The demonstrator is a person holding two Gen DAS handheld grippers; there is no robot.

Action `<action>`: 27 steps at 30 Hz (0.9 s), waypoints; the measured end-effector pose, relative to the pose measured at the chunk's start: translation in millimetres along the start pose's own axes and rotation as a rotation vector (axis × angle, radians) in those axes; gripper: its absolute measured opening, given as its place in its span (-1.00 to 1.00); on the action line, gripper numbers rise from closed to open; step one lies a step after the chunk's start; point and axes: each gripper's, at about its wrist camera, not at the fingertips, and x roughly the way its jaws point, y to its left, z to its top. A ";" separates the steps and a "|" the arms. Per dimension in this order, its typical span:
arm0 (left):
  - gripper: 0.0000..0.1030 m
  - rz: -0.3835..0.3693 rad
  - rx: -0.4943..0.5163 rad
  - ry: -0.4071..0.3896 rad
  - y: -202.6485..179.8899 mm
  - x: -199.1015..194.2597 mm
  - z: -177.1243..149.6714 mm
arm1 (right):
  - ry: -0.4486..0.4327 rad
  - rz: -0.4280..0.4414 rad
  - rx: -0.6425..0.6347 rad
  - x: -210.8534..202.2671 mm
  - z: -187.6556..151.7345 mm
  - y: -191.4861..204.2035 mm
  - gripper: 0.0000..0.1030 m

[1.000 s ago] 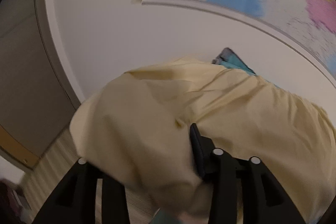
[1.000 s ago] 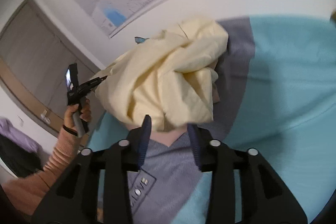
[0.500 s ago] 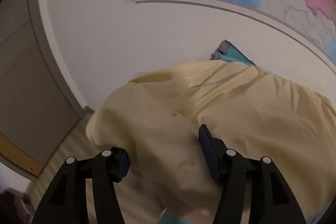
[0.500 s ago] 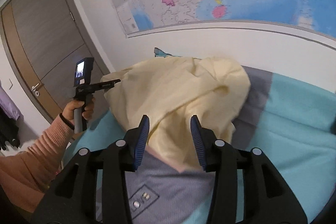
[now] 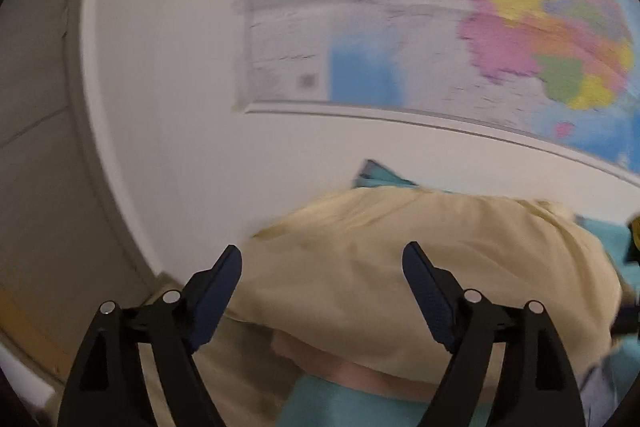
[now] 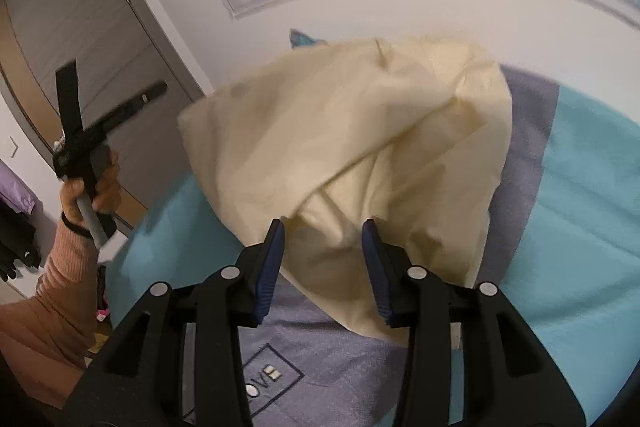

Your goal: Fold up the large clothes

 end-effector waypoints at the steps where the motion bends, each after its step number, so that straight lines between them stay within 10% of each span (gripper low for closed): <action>1: 0.55 -0.036 0.028 0.017 -10.0 -0.3 -0.7 | -0.023 -0.001 -0.013 -6.2 2.7 3.8 -0.21; 9: 0.54 -0.206 0.035 0.111 -65.3 27.6 -20.0 | -0.109 -0.040 -0.032 0.5 35.3 11.1 -0.19; 27: 0.65 -0.107 0.094 0.114 -115.9 2.0 -45.9 | -0.103 -0.114 -0.072 11.1 10.1 13.6 0.14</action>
